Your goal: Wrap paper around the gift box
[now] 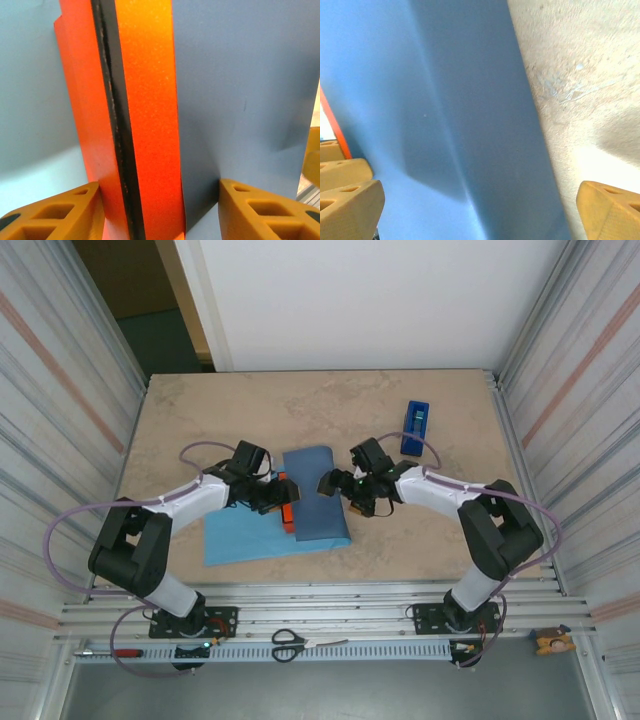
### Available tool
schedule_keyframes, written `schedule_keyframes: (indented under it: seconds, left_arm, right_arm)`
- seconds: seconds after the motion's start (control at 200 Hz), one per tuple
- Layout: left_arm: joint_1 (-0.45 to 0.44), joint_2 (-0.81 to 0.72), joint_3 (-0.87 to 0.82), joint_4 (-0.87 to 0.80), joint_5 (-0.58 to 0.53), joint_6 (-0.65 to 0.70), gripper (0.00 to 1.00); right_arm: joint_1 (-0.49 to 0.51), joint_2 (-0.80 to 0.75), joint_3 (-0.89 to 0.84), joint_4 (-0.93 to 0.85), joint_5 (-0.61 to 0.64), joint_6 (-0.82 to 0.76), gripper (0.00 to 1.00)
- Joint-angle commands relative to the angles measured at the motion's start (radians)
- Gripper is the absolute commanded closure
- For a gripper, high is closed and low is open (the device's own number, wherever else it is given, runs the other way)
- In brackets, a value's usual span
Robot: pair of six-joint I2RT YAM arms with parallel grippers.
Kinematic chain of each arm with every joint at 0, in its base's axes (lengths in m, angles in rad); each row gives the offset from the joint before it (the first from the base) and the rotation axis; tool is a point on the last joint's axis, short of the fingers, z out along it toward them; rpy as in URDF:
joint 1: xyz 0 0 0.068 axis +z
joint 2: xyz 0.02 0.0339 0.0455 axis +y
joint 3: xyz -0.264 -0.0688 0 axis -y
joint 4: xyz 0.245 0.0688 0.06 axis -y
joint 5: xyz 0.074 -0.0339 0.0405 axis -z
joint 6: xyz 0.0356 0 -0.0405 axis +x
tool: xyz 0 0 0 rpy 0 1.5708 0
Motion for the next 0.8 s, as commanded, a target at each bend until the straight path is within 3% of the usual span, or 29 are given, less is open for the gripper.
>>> schedule_keyframes:
  seconds: [0.0,0.256,0.797]
  left_arm:
    - [0.005,0.003,-0.01,-0.111,-0.076,0.045,0.43]
    - [0.013,-0.026,0.0,-0.129,-0.075,0.046,0.4]
    - [0.025,-0.052,-0.01,-0.101,-0.074,0.032,0.29]
  right_arm:
    - [-0.04,-0.022,0.01,-0.055,-0.049,-0.094,0.03]
    - [-0.042,0.067,0.034,-0.078,-0.108,-0.15,0.09]
    - [0.007,0.098,0.061,-0.101,-0.068,-0.146,0.11]
